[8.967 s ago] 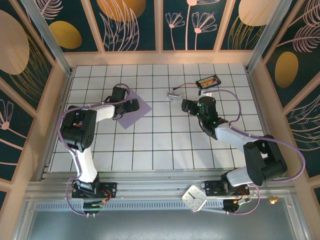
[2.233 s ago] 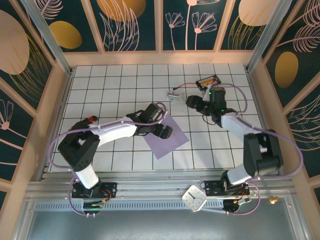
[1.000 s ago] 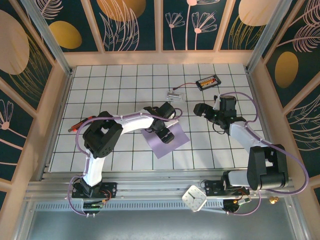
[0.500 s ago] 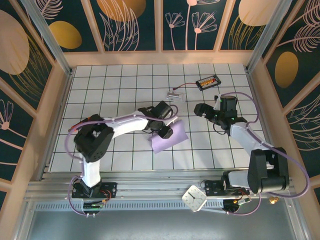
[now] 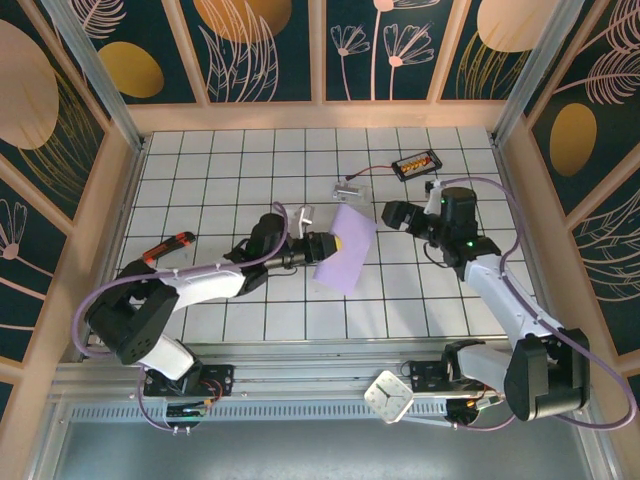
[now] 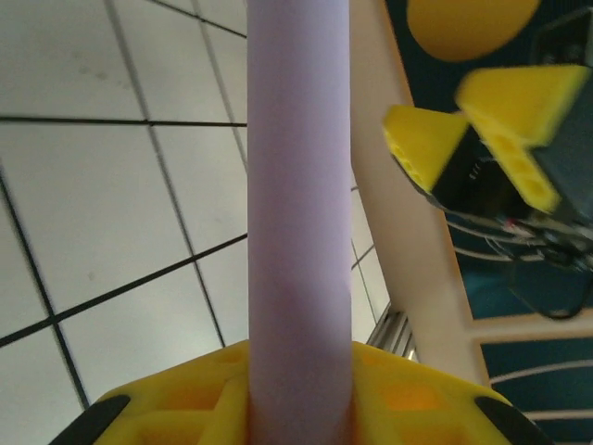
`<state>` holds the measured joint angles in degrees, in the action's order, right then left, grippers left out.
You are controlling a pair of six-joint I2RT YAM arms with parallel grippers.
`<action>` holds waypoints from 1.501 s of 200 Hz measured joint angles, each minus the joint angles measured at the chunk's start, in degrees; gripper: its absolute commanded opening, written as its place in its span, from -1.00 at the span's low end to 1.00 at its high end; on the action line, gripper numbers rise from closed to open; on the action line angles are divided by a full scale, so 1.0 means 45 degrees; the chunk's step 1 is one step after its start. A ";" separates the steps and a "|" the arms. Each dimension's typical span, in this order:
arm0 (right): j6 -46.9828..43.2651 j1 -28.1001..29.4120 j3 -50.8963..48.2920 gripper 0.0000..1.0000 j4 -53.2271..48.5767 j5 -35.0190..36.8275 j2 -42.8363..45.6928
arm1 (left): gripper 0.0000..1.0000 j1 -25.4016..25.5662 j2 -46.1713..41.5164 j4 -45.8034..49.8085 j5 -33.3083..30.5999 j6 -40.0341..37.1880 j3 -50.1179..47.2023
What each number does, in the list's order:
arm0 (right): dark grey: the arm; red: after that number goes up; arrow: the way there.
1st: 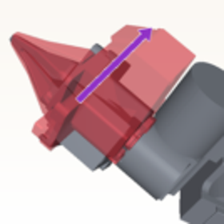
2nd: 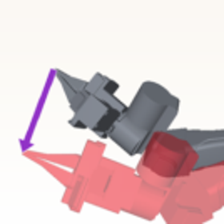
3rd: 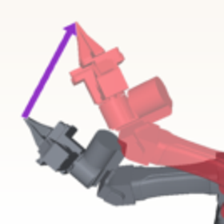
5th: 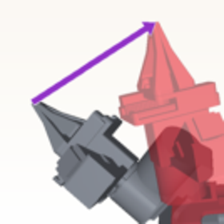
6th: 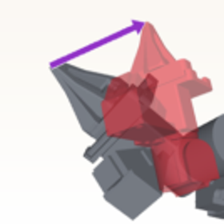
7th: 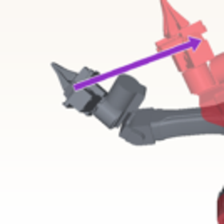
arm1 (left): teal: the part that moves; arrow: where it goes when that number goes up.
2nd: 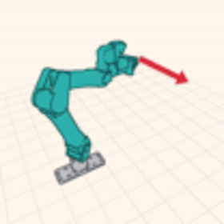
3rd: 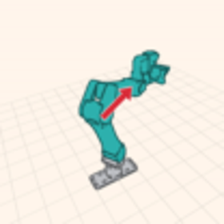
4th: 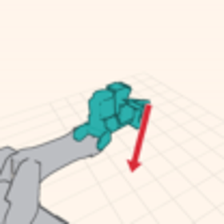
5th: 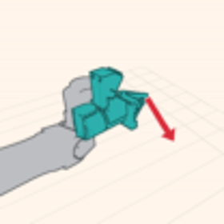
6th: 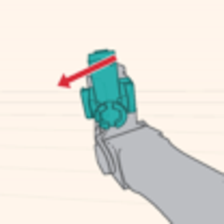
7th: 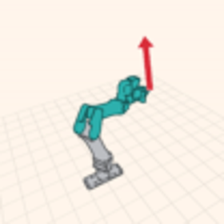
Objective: Fold a paper plane with a square sheet of paper (pick it up from the middle)
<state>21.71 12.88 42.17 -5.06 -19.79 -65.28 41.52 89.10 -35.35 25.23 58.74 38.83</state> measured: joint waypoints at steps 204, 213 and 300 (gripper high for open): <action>0.3274 0.4736 -0.1297 -0.45 0.6285 -0.1423 -0.7295 | 0.18 -0.0005 0.1846 -0.3099 -0.2545 0.2778 -0.3152; 0.3274 0.4755 -0.1292 -0.46 0.6411 -0.1418 -0.7397 | 0.27 -0.0005 0.1826 -0.2977 -0.2603 0.2623 -0.3152; 0.3283 0.4843 -0.1219 -0.56 0.6747 -0.1379 -0.7650 | 0.79 0.0024 0.1064 0.0379 -0.2375 0.0738 -0.1705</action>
<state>36.49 34.68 36.69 25.30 -26.00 -99.70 41.63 93.89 -33.65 14.55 62.06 31.16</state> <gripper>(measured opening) 0.224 0.879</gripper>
